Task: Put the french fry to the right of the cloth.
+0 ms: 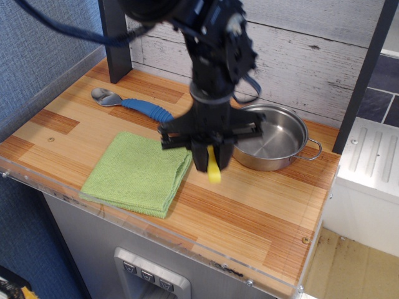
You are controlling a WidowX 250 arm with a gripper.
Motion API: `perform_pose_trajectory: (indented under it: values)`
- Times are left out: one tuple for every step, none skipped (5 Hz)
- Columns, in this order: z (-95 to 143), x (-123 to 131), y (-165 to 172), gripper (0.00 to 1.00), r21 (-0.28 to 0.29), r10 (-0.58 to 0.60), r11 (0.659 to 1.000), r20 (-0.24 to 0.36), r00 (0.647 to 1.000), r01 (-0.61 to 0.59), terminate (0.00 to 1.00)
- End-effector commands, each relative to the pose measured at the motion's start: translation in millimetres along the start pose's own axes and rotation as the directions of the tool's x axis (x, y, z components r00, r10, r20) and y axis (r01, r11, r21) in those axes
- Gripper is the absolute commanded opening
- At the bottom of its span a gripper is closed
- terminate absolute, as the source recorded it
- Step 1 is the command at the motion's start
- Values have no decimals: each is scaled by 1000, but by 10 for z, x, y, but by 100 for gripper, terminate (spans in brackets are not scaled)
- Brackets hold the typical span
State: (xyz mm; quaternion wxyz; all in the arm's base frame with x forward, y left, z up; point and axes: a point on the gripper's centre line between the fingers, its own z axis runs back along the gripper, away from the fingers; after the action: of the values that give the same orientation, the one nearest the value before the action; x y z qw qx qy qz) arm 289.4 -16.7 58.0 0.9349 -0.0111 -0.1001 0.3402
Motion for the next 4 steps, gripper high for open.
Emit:
perform_pose_trajectory:
  values:
    - [106,549,13,0,-96,144,986,54,988,-138,0]
    - [-11,779,65,0,-89,218,973,57,974,-213,0]
    - [-164,969,131,0,-83,305,951,66,950,-299,0]
    - [-308,1120,148,0,-77,349,936,77,934,-344,0]
